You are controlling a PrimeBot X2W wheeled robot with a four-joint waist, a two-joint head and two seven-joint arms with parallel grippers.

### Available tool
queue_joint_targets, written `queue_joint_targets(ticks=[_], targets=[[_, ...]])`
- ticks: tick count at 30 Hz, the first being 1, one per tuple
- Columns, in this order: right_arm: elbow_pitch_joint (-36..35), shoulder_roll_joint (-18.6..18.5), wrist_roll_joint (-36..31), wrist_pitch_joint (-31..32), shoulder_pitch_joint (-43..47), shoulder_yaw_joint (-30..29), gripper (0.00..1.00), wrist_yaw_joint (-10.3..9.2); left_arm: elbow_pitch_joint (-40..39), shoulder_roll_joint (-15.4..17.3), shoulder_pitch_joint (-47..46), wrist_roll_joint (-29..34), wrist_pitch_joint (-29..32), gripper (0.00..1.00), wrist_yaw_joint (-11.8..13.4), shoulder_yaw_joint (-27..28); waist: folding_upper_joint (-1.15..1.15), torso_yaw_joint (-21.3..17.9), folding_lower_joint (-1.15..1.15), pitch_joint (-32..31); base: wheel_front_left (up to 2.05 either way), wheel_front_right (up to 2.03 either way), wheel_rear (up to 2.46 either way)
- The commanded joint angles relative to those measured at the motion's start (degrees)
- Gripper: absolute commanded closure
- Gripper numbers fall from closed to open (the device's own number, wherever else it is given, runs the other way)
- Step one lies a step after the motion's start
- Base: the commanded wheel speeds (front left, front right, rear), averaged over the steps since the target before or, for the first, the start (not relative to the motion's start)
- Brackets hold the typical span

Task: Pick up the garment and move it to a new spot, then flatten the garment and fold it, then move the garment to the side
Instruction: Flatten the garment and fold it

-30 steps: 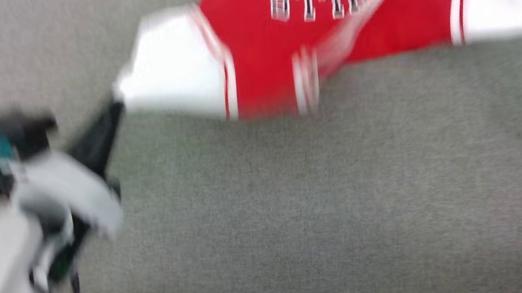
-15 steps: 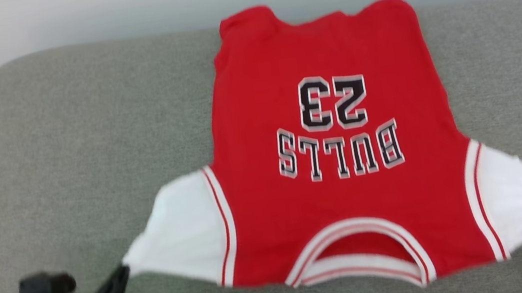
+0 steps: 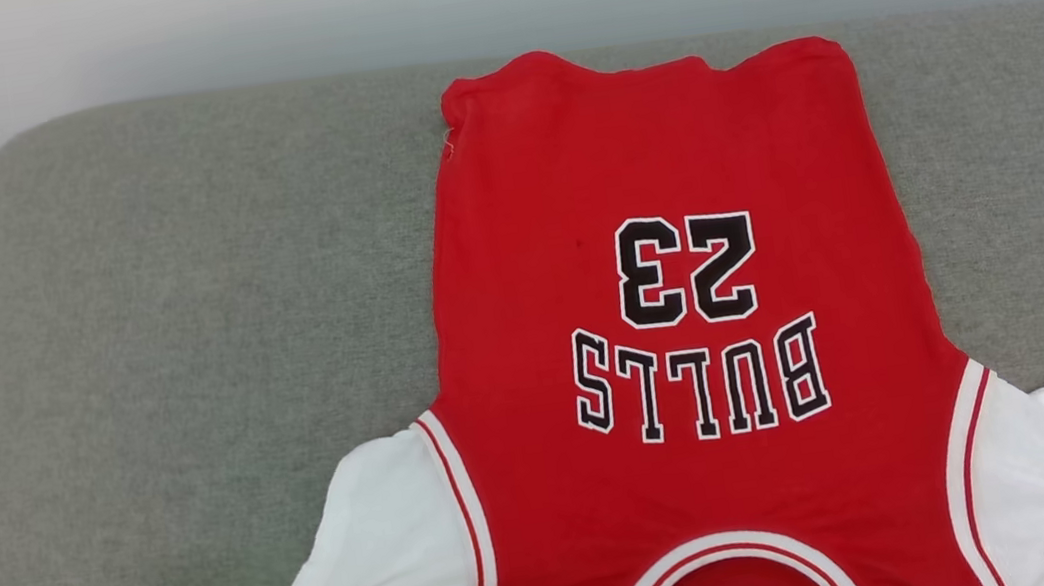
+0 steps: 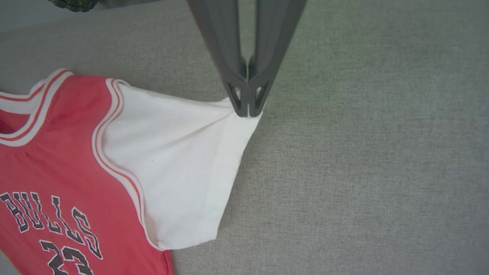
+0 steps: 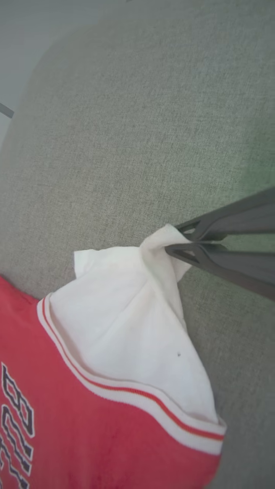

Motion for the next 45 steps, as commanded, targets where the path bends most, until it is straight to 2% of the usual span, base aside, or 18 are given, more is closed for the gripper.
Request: queue_joint_targets(ticks=[1, 8, 9, 10, 12, 13, 14, 23, 27, 33, 39, 42, 45], targets=[[-0.1, -0.2, 0.6, 0.7, 0.6, 0.3, 1.0, -0.06, 0.1, -0.5, 0.6, -0.3, -0.3, 1.0, 0.0, 0.0, 0.0, 0.0, 0.0, 0.2, 0.0, 0.0, 0.0], [0.2, 0.8, 3.1, 6.8, -1.2, 2.6, 1.0, -0.06, 0.5, -1.7, -0.3, -0.2, -0.6, 1.0, -0.2, 0.0, 0.0, -0.3, 0.0, 1.3, 0.0, 0.0, 0.0], [0.1, 1.0, 3.4, 7.7, -1.7, 2.9, 0.9, -0.06, 0.5, -1.9, -0.5, -0.2, -0.5, 1.0, -0.2, -0.1, 0.0, -0.4, 0.0, 1.5, 0.0, 0.0, 0.0], [0.3, 1.3, 3.8, 8.7, -2.0, 3.0, 0.73, -0.06, 0.5, -2.1, -0.9, 0.0, -0.4, 1.0, -0.3, -0.2, 0.0, -0.4, 0.0, 1.6, 0.0, 0.0, 0.0], [0.9, 1.1, 3.7, 11.4, -2.6, 3.5, 0.55, -0.06, 0.7, -2.4, -1.4, 0.1, -0.2, 1.0, -0.4, -0.4, 0.0, -0.5, 0.0, 1.8, 0.0, 0.0, 0.0], [1.3, 1.0, 3.4, 12.6, -2.9, 3.6, 0.3, -0.06, 0.7, -2.6, -1.7, 0.3, -0.1, 1.0, -0.5, -0.5, 0.0, -0.6, 0.0, 1.9, 0.0, 0.0, 0.0], [1.2, 0.7, 3.1, 13.5, -3.3, 4.2, 0.0, -0.06, 0.7, -2.7, -1.9, 0.6, -0.1, 1.0, -0.6, -0.5, 0.0, -0.6, 0.0, 2.0, 0.0, 0.0, 0.0], [1.9, -1.9, 6.3, 21.7, -5.9, 6.8, 0.0, 0.0, 1.3, -3.8, -3.5, 1.0, -0.2, 1.0, -1.0, -0.7, 0.0, -0.7, 0.0, 2.6, 0.0, 0.0, 0.0], [-0.5, -3.6, 9.0, 24.8, -6.5, 5.8, 0.0, -0.01, 1.2, -4.0, -3.7, 1.0, -0.4, 1.0, -1.2, -0.6, 0.0, -0.8, 0.0, 2.8, 0.0, 0.0, 0.0], [-8.8, -7.4, 13.5, 32.0, -11.2, 2.4, 0.0, -0.02, 0.8, -4.5, -4.1, 1.5, -0.7, 1.0, -1.5, -0.9, 0.0, -0.3, 0.0, 3.0, 0.0, 0.0, 0.0], [-13.5, -9.8, 14.0, 36.6, -22.3, 2.1, 0.0, -0.02, 0.2, -5.3, -5.8, 2.6, -0.5, 1.0, -2.0, -1.5, 0.0, 1.7, 0.0, 4.2, 0.0, 0.0, 0.0], [-12.0, -10.2, 13.7, 36.9, -29.8, 3.6, 0.0, -0.02, 0.2, -6.1, -7.2, 3.4, -0.1, 1.0, -2.5, -2.0, 0.0, 3.3, 0.0, 5.2, 0.0, 0.0, 0.0], [-7.5, -10.1, 12.8, 36.2, -37.3, 5.5, 0.0, -0.04, 0.6, -7.4, -9.4, 4.5, 0.4, 1.0, -3.3, -2.9, 0.0, 5.4, 0.0, 6.2, 0.0, 0.0, 0.0]])
